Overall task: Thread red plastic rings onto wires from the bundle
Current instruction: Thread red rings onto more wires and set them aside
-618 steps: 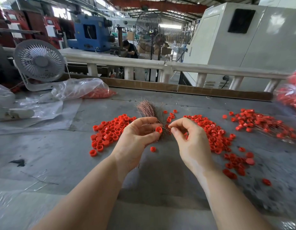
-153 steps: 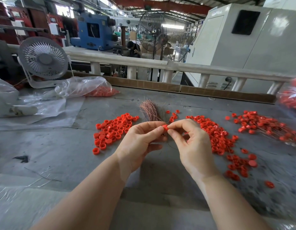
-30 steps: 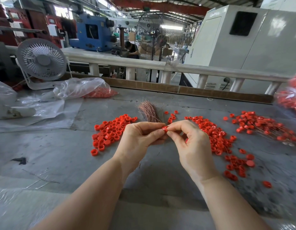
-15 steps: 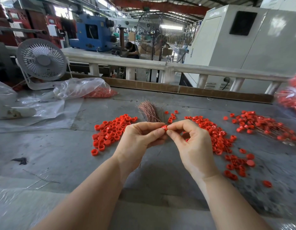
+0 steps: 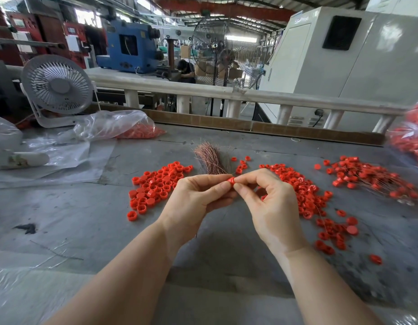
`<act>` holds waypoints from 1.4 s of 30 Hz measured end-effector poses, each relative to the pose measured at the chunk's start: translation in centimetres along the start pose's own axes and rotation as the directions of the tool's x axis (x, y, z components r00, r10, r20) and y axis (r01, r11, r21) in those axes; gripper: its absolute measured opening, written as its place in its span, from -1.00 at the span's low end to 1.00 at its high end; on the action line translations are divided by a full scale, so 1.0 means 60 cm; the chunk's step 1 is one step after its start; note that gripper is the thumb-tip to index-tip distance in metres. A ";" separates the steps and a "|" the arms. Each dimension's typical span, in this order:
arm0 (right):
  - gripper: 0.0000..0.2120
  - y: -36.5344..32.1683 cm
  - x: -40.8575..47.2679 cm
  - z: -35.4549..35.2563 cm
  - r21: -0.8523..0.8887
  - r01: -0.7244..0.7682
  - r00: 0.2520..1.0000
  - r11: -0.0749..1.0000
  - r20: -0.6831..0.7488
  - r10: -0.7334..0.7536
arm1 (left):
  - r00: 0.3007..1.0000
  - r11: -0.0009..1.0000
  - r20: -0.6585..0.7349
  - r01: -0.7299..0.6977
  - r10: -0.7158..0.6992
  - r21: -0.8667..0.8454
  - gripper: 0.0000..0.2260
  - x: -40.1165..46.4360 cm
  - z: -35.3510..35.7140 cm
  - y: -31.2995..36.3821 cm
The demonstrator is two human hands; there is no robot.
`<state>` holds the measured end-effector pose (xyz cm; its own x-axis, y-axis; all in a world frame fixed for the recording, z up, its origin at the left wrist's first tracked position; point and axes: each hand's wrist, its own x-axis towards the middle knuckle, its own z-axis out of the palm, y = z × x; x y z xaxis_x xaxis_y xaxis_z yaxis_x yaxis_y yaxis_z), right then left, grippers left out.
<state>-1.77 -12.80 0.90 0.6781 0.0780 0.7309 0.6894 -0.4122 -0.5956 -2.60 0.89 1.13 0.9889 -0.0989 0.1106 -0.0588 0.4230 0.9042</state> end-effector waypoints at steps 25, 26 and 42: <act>-0.93 0.001 0.001 -0.002 -0.036 -0.006 1.000 0.999 -0.004 0.006 | 1.000 1.000 0.003 0.014 -0.014 0.028 -0.85 -0.004 0.003 0.004; -0.94 0.001 0.001 -0.002 -0.039 -0.006 1.000 0.999 -0.003 0.006 | 1.000 0.999 0.003 0.010 -0.010 0.031 -0.86 -0.004 0.003 0.004; -0.93 0.001 0.000 0.001 -0.026 0.005 1.000 1.000 -0.017 -0.005 | 0.990 0.983 -0.032 -0.131 0.136 0.128 -0.86 -0.002 0.004 -0.003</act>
<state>-1.73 -12.78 0.85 0.6701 0.0650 0.7394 0.6858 -0.4353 -0.5833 -2.72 0.60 1.07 0.9756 -0.0116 0.2193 -0.2047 0.3138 0.9272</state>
